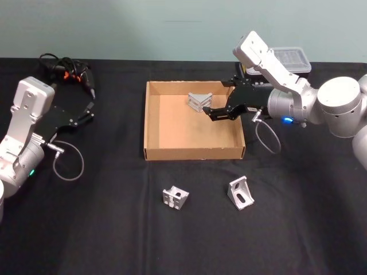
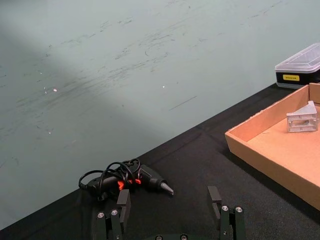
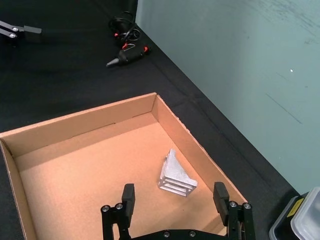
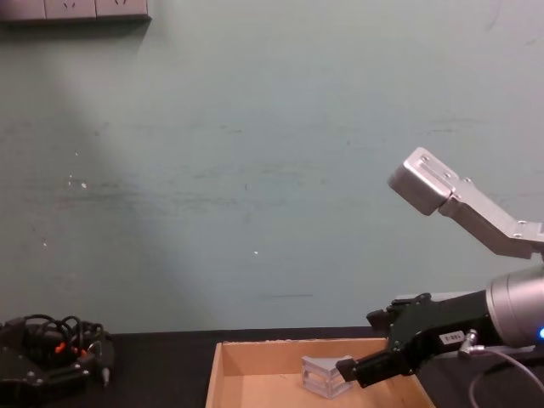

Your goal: Use one hand to pick up the angle iron from the table and place it into the box.

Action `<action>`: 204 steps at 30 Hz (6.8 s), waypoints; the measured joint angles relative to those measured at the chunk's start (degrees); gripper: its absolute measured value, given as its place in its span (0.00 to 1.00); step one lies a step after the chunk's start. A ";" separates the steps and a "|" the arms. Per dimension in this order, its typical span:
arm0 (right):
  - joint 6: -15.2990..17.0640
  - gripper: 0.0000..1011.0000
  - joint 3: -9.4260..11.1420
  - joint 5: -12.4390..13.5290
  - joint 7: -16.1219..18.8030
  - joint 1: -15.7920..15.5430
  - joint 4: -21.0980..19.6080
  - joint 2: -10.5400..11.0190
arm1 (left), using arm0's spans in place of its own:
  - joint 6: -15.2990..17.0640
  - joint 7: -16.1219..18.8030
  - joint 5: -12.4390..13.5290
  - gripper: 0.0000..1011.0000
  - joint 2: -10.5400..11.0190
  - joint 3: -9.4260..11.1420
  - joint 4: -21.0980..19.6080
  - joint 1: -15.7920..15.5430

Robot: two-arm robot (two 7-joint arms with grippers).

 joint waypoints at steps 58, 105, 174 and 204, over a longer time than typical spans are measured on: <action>5.26 0.99 -1.42 14.36 26.58 -5.46 -31.20 25.22 | 0.00 0.00 0.00 0.99 0.00 0.00 0.00 0.00; 3.21 0.99 -12.58 12.16 24.74 -2.78 -19.48 23.30 | 0.00 0.00 0.00 0.99 0.00 0.00 0.00 0.00; 1.29 0.09 -14.91 12.08 24.00 -1.20 -15.94 20.36 | 0.00 0.00 0.00 0.99 0.00 0.00 0.00 0.00; 0.90 0.08 -7.86 15.81 14.94 0.55 -18.60 18.05 | 0.00 0.00 0.00 0.99 0.00 0.00 0.00 0.00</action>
